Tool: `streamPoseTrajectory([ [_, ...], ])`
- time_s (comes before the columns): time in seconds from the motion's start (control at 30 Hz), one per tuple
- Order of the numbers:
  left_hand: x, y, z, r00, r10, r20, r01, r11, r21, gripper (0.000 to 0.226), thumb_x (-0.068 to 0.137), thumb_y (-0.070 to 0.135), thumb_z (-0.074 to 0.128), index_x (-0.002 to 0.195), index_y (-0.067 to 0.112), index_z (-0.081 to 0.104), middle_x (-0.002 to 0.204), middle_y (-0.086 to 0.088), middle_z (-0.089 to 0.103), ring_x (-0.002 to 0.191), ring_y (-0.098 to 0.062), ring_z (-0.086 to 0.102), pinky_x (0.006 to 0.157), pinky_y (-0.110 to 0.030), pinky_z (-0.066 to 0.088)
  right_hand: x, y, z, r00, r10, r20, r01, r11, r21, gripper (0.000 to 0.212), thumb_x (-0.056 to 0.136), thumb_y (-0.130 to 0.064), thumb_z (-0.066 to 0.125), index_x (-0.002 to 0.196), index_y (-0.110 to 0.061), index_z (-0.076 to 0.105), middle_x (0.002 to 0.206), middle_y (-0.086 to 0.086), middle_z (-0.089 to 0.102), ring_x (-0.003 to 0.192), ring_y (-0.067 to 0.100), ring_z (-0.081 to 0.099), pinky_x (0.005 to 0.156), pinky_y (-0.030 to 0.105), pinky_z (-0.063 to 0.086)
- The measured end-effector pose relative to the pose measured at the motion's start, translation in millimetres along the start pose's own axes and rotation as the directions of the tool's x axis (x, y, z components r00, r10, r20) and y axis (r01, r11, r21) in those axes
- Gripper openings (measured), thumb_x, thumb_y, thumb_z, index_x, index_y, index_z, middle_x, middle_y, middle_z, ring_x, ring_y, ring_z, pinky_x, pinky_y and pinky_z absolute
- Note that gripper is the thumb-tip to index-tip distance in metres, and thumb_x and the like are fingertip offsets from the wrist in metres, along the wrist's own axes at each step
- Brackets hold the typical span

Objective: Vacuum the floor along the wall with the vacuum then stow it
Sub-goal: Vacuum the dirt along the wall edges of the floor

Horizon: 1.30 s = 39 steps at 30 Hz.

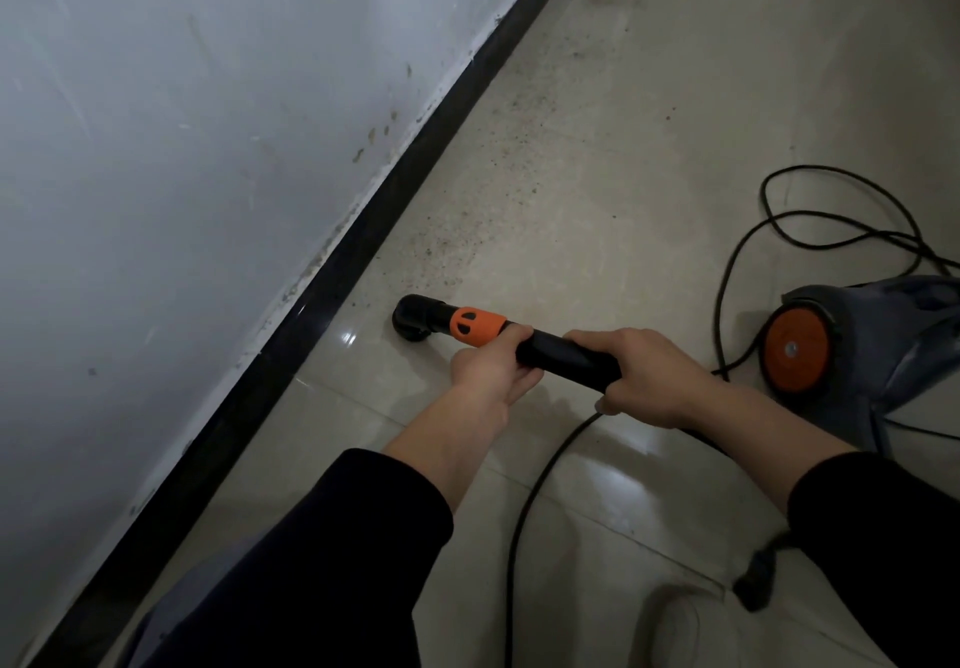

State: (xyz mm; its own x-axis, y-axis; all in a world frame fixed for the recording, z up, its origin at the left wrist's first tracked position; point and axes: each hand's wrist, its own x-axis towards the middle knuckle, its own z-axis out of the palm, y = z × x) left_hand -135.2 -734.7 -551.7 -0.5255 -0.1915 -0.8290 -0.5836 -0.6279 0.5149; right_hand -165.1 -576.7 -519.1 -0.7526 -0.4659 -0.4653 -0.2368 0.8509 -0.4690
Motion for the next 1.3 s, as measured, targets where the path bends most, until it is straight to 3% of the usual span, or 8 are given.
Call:
streamPoseTrajectory([
  [0.3,2.2,9.7,-19.8,0.998,0.016,-0.066,-0.016,1.0,-0.001,0.033,0.085,0.016,0.071,0.11,-0.003,0.061,0.098,-0.018,0.071,0.082,-0.021,0.071,0.058,-0.022,0.058,12.4,-18.9,8.9,0.998,-0.055,0.011,0.055,0.998,-0.025,0.059,0.071,-0.003,0.065,0.12,-0.035,0.057,0.089,0.002,0.065,0.075,0.02,0.058,0.065,0.036,0.049],
  [0.53,8.4,19.4,-34.1,0.993,0.006,-0.12,-0.008,1.0,-0.018,0.034,0.085,0.018,0.071,0.111,-0.001,0.06,0.1,-0.017,0.07,0.083,-0.019,0.07,0.049,-0.02,0.055,23.7,-32.6,26.9,0.993,-0.105,-0.05,0.102,0.994,-0.049,0.056,0.073,-0.004,0.061,0.121,-0.034,0.054,0.091,0.001,0.065,0.082,0.023,0.059,0.072,0.04,0.052],
  [0.77,14.1,28.2,-53.6,0.988,0.022,-0.153,-0.027,0.999,-0.032,0.036,0.084,0.017,0.069,0.114,0.0,0.058,0.104,-0.016,0.069,0.084,-0.018,0.069,0.051,-0.02,0.054,36.9,-49.0,51.8,0.988,-0.129,-0.086,0.123,0.989,-0.077,0.06,0.071,-0.007,0.055,0.122,-0.038,0.046,0.092,0.0,0.062,0.088,0.027,0.057,0.072,0.042,0.052],
  [1.0,20.4,27.8,-58.1,0.985,0.019,-0.169,-0.02,1.0,-0.004,0.038,0.081,0.017,0.071,0.113,0.001,0.059,0.104,-0.015,0.069,0.081,-0.019,0.069,0.05,-0.021,0.054,30.1,-56.3,64.4,0.983,-0.127,-0.134,0.107,0.984,-0.142,0.065,0.08,-0.006,0.052,0.137,-0.035,0.035,0.101,0.0,0.054,0.096,0.027,0.047,0.075,0.037,0.041],
  [1.1,21.3,29.1,-54.9,0.988,0.032,-0.15,-0.033,0.999,-0.004,0.038,0.081,0.018,0.071,0.113,0.002,0.059,0.107,-0.015,0.068,0.081,-0.018,0.068,0.053,-0.022,0.054,29.8,-56.5,60.4,0.984,-0.106,-0.147,0.082,0.984,-0.157,0.066,0.08,-0.007,0.052,0.137,-0.035,0.035,0.106,0.001,0.056,0.098,0.028,0.047,0.078,0.038,0.043],
  [1.3,21.1,25.5,-45.6,0.991,0.028,-0.134,-0.027,1.0,0.006,0.044,0.079,0.018,0.073,0.117,0.001,0.058,0.105,-0.015,0.068,0.083,-0.019,0.069,0.049,-0.021,0.054,24.9,-51.0,52.8,0.989,-0.052,-0.138,0.033,0.99,-0.139,0.065,0.079,-0.008,0.052,0.137,-0.035,0.037,0.103,0.0,0.055,0.087,0.022,0.039,0.077,0.037,0.041],
])
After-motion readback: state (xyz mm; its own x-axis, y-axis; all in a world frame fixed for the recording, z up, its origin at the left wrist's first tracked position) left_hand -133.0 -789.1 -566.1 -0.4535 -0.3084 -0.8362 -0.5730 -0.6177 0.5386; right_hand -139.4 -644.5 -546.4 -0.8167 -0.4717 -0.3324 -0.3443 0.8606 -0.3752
